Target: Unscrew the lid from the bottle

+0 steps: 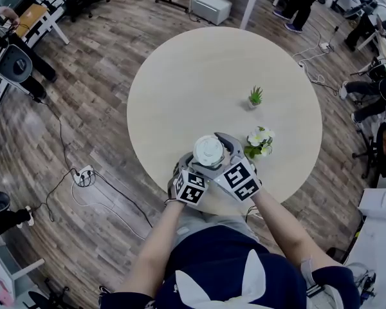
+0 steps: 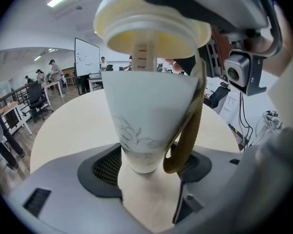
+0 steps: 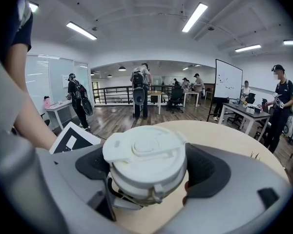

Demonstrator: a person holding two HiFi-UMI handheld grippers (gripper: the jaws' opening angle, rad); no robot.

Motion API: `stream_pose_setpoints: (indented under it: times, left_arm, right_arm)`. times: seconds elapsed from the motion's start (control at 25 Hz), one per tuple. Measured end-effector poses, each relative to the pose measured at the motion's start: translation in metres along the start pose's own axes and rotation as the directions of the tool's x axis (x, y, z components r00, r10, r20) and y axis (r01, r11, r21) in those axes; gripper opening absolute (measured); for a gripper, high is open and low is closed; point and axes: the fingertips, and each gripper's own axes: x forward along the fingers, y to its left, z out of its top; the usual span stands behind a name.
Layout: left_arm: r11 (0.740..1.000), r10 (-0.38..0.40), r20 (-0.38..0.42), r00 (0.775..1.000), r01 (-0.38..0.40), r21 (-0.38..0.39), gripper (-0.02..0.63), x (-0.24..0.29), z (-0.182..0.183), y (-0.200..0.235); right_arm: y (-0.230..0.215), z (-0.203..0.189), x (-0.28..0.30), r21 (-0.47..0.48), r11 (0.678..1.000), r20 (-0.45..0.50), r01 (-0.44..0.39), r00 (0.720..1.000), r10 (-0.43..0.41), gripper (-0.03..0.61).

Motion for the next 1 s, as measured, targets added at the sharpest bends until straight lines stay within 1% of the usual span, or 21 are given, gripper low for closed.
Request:
stream_pose_setpoints:
  times: [0.32, 0.72, 1.0]
  left_arm:
    - [1.000, -0.002, -0.008, 1.000, 0.002, 0.004, 0.324, -0.002, 0.001, 0.001]
    - [1.000, 0.000, -0.003, 1.000, 0.000, 0.006, 0.324, -0.002, -0.002, 0.003]
    - [1.000, 0.002, -0.008, 1.000, -0.002, 0.007, 0.324, 0.000, -0.003, 0.002]
  right_arm:
    - [0.000, 0.010, -0.005, 0.003, 1.000, 0.011, 0.004, 1.000, -0.004, 0.459]
    - [-0.006, 0.018, -0.008, 0.039, 0.999, 0.033, 0.014, 0.999, -0.015, 0.459]
    - [-0.010, 0.027, -0.015, 0.067, 0.998, 0.074, 0.012, 0.997, -0.016, 0.459]
